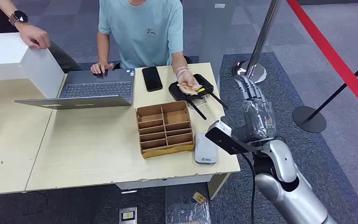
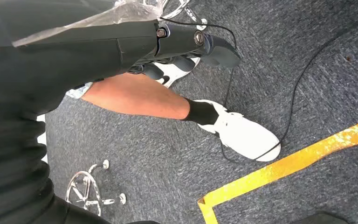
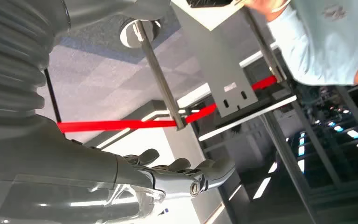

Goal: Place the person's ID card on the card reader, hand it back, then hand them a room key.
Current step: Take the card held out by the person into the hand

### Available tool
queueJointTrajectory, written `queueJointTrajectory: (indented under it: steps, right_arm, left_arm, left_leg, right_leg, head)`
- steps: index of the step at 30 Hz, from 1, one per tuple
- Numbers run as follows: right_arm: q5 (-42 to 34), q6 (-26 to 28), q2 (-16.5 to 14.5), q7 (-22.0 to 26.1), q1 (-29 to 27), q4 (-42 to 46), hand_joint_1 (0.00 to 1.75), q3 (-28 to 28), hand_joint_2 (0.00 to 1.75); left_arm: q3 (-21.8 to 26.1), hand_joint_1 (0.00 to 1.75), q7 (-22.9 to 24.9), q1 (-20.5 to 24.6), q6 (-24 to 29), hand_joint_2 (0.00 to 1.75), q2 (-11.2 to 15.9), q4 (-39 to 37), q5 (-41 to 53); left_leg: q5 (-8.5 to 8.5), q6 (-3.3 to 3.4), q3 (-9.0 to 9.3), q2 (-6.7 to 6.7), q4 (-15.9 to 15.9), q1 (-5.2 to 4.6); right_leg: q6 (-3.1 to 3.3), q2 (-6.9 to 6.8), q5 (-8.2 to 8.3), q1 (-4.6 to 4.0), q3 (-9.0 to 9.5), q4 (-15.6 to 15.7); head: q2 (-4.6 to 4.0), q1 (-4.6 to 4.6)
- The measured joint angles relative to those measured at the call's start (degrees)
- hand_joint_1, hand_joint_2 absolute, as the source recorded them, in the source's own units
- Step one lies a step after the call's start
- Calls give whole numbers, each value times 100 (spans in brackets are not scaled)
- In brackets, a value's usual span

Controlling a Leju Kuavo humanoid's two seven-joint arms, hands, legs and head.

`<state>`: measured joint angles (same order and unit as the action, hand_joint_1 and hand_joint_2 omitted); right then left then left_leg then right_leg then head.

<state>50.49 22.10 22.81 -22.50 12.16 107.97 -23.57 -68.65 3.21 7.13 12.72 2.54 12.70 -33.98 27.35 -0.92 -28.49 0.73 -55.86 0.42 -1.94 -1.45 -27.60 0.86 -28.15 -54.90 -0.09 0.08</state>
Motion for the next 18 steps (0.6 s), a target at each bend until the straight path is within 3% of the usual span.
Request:
queueJointTrajectory:
  steps: [10, 18]
  right_arm:
    - [-9, 26, 94, -30, -185, 110, 21, 242, 175]
    - [-155, -199, 59, 62, 30, 100, 34, 242, 175]
  left_arm:
    - [0, 0, 7, 0, -1, 175, -2, 0, -47]
    - [0, 0, -19, 8, -1, 175, -5, 0, 51]
  left_leg:
    - [0, 0, 1, 0, 0, 0]
    - [0, 0, 0, 0, 1, 0]
  right_leg:
    - [0, 0, 0, 0, 1, -1]
    - [0, 0, 0, 0, 6, -4]
  head:
    - [0, -1]
    - [0, -1]
